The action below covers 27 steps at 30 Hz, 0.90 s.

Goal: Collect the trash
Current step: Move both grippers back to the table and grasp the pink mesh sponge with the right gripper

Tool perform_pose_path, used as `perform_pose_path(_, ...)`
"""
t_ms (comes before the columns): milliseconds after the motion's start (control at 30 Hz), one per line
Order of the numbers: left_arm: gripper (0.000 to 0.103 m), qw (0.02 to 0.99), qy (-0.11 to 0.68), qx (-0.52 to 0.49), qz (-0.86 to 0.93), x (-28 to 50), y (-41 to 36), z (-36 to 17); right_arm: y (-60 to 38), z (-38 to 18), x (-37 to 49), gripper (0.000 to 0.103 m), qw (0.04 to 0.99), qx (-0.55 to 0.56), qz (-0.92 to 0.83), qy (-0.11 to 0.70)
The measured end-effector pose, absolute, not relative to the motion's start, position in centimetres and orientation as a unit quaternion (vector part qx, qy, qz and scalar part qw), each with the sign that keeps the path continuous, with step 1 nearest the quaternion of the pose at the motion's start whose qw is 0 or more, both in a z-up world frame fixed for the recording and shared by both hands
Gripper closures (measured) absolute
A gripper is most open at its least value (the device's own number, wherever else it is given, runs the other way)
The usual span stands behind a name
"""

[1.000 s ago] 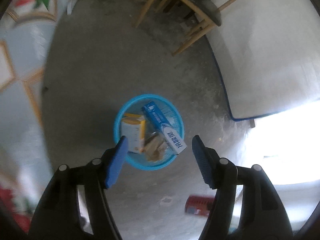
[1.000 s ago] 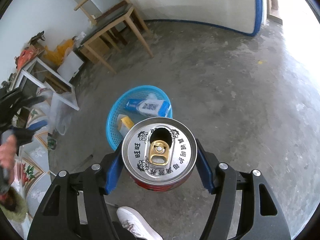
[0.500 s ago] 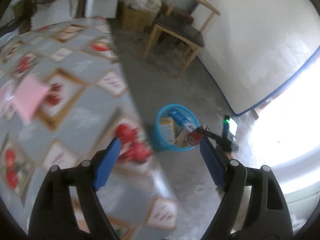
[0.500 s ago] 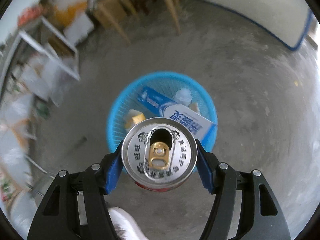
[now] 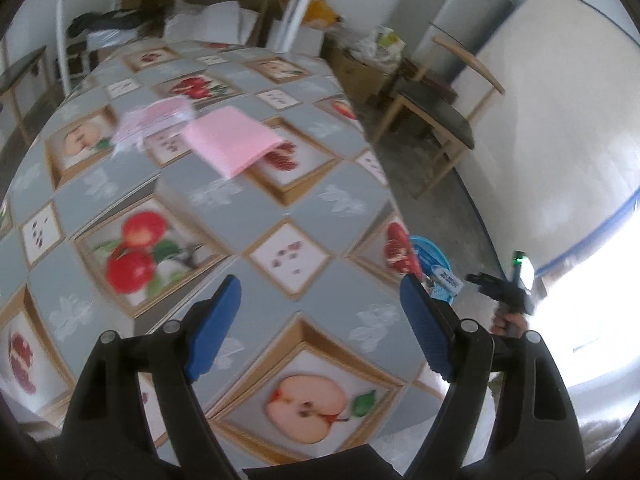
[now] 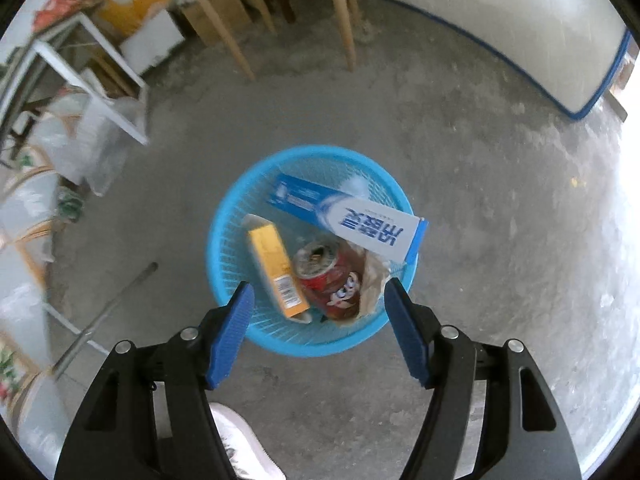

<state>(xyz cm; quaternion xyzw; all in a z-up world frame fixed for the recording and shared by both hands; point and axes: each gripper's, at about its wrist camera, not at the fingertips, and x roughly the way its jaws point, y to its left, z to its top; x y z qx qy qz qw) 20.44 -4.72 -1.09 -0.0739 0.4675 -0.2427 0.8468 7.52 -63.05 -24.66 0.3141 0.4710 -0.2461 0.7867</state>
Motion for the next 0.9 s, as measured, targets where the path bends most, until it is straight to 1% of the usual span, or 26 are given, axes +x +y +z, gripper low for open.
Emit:
perform_pose_path(67, 0.026, 0.848, 0.47, -0.082, -0.231, 20.6, -3.7, -1.5, -61.7, -21.3, 7.2, 0.037, 0.81, 0.295, -0.231, 0.452)
perform_pose_path(167, 0.026, 0.852, 0.465, -0.097, -0.221, 20.1, -1.7, -1.8, -59.3, -16.7, 7.9, 0.032, 0.84, 0.258, -0.205, 0.431)
perform_pose_path(233, 0.026, 0.856, 0.46, -0.105, -0.213, 19.9, -0.5, -2.1, -56.6, -13.2, 9.1, 0.032, 0.863, 0.229, -0.171, 0.417)
perform_pose_path(300, 0.026, 0.859, 0.455, -0.113, -0.204, 19.5, 0.9, -2.4, -53.6, -10.1, 10.6, 0.027, 0.883, 0.2, -0.134, 0.403)
perform_pose_path(333, 0.026, 0.86, 0.455, -0.116, -0.199, 19.4, 1.6, -2.6, -51.4, -8.4, 11.7, 0.026, 0.895, 0.178, -0.108, 0.395)
perform_pose_path(400, 0.026, 0.861, 0.455, -0.126, -0.19, 19.2, 3.4, -3.0, -46.6, -5.7, 13.9, 0.02, 0.914, 0.133, -0.047, 0.38)
perform_pose_path(500, 0.026, 0.864, 0.451, -0.139, -0.174, 19.0, 6.0, -3.4, -39.3, -3.4, 17.3, 0.015, 0.926, 0.063, 0.036, 0.371)
perform_pose_path(667, 0.026, 0.867, 0.448, -0.149, -0.159, 19.4, 9.8, -3.7, -27.4, -2.4, 23.5, 0.009, 0.918, -0.064, 0.136, 0.367)
perform_pose_path(800, 0.026, 0.871, 0.447, -0.141, -0.15, 20.5, 11.8, -3.8, -19.7, -4.0, 29.0, 0.008, 0.89, -0.175, 0.176, 0.383)
perform_pose_path(900, 0.026, 0.87, 0.448, -0.14, -0.152, 21.5, 12.7, -3.8, -16.4, -5.6, 33.0, 0.008, 0.867, -0.206, 0.193, 0.41)
